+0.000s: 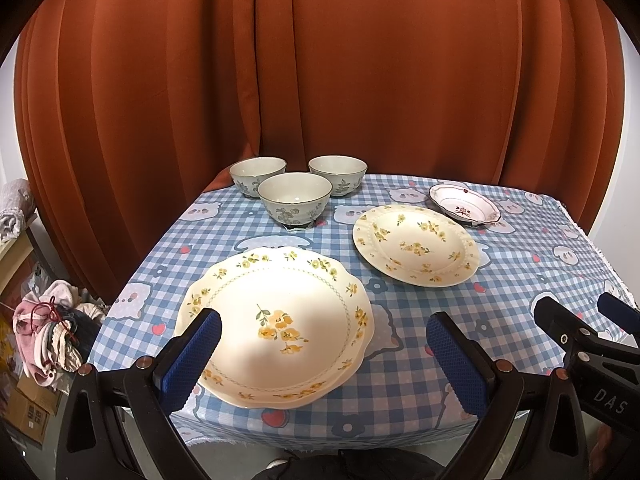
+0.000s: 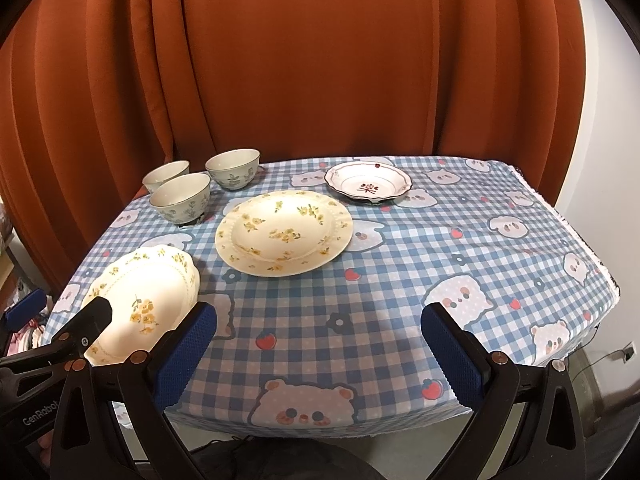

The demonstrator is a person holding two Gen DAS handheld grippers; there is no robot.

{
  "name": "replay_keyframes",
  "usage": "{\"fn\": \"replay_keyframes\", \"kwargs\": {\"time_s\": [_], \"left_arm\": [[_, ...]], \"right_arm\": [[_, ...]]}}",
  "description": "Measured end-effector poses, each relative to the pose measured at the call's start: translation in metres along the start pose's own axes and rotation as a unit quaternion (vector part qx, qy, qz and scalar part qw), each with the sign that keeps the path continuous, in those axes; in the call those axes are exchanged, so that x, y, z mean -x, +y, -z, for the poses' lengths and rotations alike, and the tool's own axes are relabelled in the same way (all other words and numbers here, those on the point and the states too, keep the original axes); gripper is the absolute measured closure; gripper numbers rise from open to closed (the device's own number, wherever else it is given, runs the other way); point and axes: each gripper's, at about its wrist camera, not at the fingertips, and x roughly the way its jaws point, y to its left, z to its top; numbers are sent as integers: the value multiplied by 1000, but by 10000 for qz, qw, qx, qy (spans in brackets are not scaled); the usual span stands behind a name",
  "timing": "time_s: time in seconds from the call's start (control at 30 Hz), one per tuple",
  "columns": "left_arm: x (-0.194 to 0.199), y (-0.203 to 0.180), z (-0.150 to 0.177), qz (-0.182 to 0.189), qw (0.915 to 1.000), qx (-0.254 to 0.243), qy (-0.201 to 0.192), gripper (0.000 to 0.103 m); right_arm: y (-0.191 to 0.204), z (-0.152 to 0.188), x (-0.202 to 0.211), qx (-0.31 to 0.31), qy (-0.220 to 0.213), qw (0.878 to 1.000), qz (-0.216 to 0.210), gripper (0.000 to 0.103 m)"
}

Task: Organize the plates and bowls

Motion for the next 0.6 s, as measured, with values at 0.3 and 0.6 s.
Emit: {"fn": "replay_keyframes", "kwargs": {"time_s": [0.3,0.6], "left_arm": [[-8,7,3,-58,9999,36,122,1],[-41,37,-17,-149,9988,29,473,2]], "right_arm": [[10,-3,-11,42,72,9998,-157,0],[48,-16,-42,109,339,9990,-252,3]]}}
